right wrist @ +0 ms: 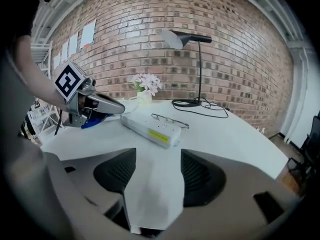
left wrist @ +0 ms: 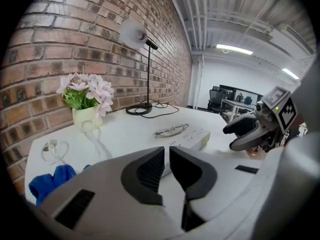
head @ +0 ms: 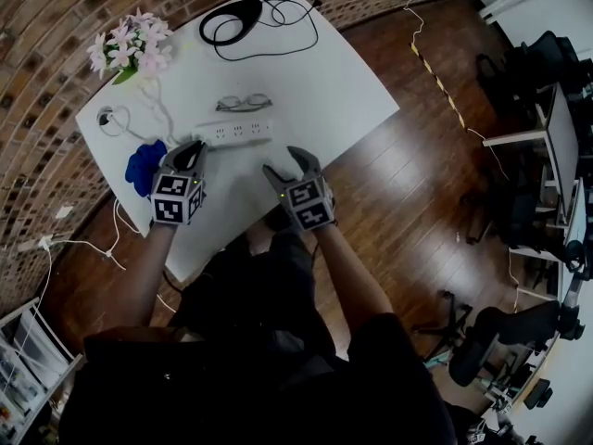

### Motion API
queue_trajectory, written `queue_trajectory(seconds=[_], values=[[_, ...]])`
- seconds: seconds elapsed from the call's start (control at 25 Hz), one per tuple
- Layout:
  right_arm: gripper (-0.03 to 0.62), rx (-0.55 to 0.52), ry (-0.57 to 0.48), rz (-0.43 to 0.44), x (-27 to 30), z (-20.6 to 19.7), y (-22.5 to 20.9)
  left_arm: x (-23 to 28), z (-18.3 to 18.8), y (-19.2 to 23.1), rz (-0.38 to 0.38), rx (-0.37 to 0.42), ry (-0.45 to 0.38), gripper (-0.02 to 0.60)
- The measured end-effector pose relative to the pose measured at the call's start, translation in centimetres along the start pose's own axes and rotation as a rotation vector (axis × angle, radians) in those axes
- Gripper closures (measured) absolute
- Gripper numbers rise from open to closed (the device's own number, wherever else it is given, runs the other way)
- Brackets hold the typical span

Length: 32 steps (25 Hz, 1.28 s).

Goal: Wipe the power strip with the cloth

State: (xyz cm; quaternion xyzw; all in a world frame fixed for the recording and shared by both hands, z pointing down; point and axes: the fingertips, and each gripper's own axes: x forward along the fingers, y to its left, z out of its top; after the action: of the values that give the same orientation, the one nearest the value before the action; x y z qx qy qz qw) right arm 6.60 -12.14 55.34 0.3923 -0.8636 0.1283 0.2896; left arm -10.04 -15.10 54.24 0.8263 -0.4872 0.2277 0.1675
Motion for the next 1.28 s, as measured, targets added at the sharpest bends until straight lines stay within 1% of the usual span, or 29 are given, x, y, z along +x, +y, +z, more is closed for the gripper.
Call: queue_trajectory(seconds=[0.12, 0.24, 0.32, 0.36, 0.44, 0.48, 0.52, 0.56, 0.6, 0.72, 0.8, 0.88, 1.0, 1.12, 1.28], values=[[0.306, 0.036, -0.008, 0.009, -0.3, -0.5, 0.6, -0.5, 0.1, 0.0, -0.004, -0.001, -0.004, 0.563], [0.306, 0.065, -0.045, 0.007, -0.5, 0.2, 1.1, -1.3, 0.7, 0.0, -0.017, -0.023, -0.028, 0.563], [0.326, 0.102, -0.077, 0.006, -0.8, 1.0, 1.1, -1.8, 1.0, -0.2, -0.038, -0.047, -0.039, 0.564], [0.351, 0.124, -0.093, 0.009, -0.9, 1.4, 1.1, -2.0, 1.1, -0.4, -0.052, -0.060, -0.042, 0.565], [0.353, 0.167, -0.126, 0.018, -1.3, 2.1, 1.1, -2.2, 1.5, -1.1, -0.085, -0.084, -0.040, 0.565], [0.367, 0.185, -0.144, 0.024, -1.6, 2.5, 1.1, -2.2, 1.7, -1.5, -0.105, -0.093, -0.038, 0.565], [0.454, 0.199, -0.163, 0.034, -1.9, 3.1, 1.2, -2.2, 2.1, -2.0, -0.125, -0.099, -0.037, 0.565], [0.579, 0.214, -0.185, 0.045, -2.3, 3.7, 1.4, -2.2, 2.5, -2.5, -0.147, -0.104, -0.038, 0.565], [0.614, 0.235, -0.207, 0.056, -2.7, 4.4, 1.5, -2.2, 2.9, -3.0, -0.170, -0.107, -0.041, 0.565], [0.614, 0.345, -0.284, 0.081, -4.4, 6.7, 1.6, -2.5, 4.4, -4.7, -0.237, -0.125, -0.049, 0.565], [0.615, 0.461, -0.351, 0.110, -6.0, 8.4, 1.0, -2.4, 5.4, -5.7, -0.249, -0.133, -0.039, 0.565], [0.614, 0.569, -0.437, 0.156, -7.9, 10.1, 0.2, -2.2, 7.1, -7.0, -0.249, -0.119, -0.043, 0.566], [0.614, 0.671, -0.555, 0.206, -11.0, 11.9, -1.4, -2.3, 10.1, -10.2, -0.295, -0.095, -0.080, 0.565], [0.614, 0.701, -0.606, 0.217, -13.1, 12.5, -1.9, -2.8, 11.3, -12.4, -0.332, -0.069, -0.089, 0.565], [0.614, 0.658, -0.588, 0.214, -15.0, 11.5, -2.2, -2.6, 12.4, -15.1, -0.350, -0.070, -0.096, 0.565]])
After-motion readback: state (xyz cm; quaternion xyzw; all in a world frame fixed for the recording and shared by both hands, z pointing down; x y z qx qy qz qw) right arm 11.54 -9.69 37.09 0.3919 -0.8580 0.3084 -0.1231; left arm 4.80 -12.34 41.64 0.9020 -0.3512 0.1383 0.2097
